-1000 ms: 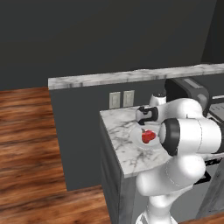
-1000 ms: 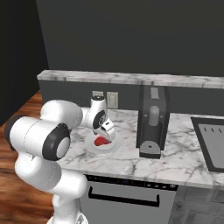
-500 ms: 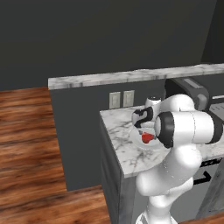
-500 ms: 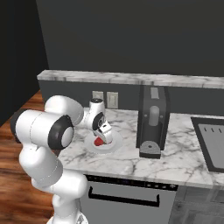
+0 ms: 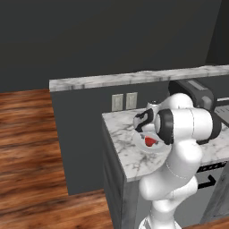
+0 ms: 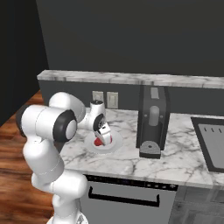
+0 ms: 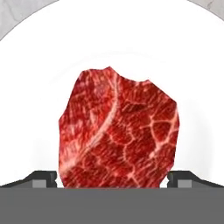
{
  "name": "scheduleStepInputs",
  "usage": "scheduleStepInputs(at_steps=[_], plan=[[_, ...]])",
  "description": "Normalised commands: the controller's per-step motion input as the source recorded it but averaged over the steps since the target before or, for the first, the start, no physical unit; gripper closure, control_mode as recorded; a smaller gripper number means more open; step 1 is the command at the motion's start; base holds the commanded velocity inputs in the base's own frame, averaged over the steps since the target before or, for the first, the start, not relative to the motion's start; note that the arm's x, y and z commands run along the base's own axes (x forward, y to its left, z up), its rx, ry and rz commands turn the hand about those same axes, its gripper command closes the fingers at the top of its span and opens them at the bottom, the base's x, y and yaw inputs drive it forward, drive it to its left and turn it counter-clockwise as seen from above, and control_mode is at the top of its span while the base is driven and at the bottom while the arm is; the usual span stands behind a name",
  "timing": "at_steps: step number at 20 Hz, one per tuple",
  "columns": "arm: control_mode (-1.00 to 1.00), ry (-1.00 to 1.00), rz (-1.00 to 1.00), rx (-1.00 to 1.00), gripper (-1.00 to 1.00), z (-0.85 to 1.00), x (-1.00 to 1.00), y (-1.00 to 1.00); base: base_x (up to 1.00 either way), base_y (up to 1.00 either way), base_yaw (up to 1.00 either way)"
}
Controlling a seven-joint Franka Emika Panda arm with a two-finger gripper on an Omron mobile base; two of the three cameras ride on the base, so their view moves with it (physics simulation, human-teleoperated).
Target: Pick up the knife from the drawer and place it on the cutting board. Then place the meat from the plate to the cutting board.
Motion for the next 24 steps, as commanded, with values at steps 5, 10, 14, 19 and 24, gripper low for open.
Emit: scheduleStepInputs(at_steps=[5,10,14,19,24], plan=[[-1.00,0.00,-0.07,0.00,-1.00,-0.17,0.00,0.00,0.00,0.00,0.00],[-1.00,0.01,-0.06,0.00,-1.00,-0.17,0.00,0.00,0.00,0.00,0.00],[-1.00,0.02,-0.05,0.00,-1.00,-0.19,0.00,0.00,0.00,0.00,0.00],[-1.00,0.03,-0.05,0.00,1.00,-0.21,0.00,0.00,0.00,0.00,0.00],[-1.00,0.00,-0.04,0.01,1.00,-0.08,-0.01,0.00,0.00,0.00,0.00]])
